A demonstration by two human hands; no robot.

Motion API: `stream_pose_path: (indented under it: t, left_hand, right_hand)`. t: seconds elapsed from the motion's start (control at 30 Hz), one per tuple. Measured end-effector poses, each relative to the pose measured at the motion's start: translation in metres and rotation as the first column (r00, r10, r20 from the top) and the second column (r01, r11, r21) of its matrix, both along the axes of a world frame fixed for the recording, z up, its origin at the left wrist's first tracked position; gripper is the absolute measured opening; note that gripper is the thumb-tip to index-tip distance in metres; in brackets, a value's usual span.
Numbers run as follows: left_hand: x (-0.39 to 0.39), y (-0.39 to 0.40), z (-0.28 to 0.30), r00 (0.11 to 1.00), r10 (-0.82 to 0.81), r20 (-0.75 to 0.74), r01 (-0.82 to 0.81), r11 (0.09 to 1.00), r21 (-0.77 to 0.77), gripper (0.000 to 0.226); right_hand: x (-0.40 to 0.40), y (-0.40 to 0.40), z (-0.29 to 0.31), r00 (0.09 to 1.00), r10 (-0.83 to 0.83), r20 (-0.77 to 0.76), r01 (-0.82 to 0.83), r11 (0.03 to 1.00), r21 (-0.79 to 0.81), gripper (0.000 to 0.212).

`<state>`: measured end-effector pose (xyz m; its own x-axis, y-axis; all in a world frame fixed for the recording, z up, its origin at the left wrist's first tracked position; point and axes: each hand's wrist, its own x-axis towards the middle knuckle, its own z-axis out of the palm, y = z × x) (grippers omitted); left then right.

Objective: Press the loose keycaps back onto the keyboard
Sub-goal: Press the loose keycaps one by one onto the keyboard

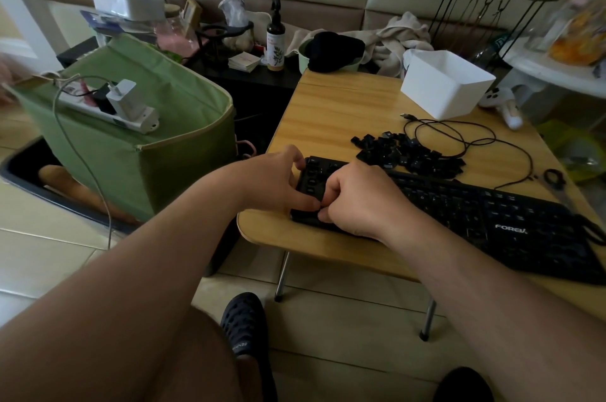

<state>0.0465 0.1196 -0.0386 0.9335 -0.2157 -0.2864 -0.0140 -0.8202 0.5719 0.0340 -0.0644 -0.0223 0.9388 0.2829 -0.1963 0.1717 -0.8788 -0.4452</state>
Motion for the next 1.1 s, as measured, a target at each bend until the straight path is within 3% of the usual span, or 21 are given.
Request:
stream_pose_path:
  t: [0.27, 0.37, 0.53, 0.73, 0.9, 1.1]
  left_hand:
    - [0.0, -0.001, -0.002, 1.0, 0.0, 0.001, 0.0, 1.0, -0.016, 0.074]
    - [0.004, 0.005, 0.0, 0.998, 0.037, -0.055, -0.041, 0.997, -0.067, 0.069]
    - [0.008, 0.01, 0.0, 0.993, 0.062, -0.096, -0.072, 0.991, -0.109, 0.053]
    - [0.017, -0.001, -0.001, 0.973, 0.189, 0.133, -0.179, 0.98, -0.083, 0.04]
    - [0.038, -0.028, 0.005, 0.879, 0.208, 0.429, -0.186, 0.978, -0.093, 0.021]
    - [0.075, -0.075, -0.001, 0.899, 0.091, 0.429, -0.122, 0.991, 0.046, 0.02]
  right_hand:
    - [0.0, 0.001, -0.007, 1.0, -0.021, 0.008, 0.021, 1.0, 0.011, 0.015]
    - [0.0, -0.012, -0.002, 1.0, -0.003, -0.008, 0.003, 0.996, 0.084, 0.012]
    - [-0.001, -0.024, -0.006, 0.991, -0.112, 0.078, 0.091, 0.968, 0.236, 0.016]
    - [-0.004, -0.019, -0.021, 0.974, -0.13, 0.187, 0.108, 0.987, 0.12, 0.039]
    - [0.001, -0.04, -0.018, 0.956, -0.152, 0.249, 0.095, 0.97, 0.225, 0.042]
    - [0.026, -0.103, -0.008, 0.915, -0.247, 0.319, 0.178, 0.957, 0.229, 0.033]
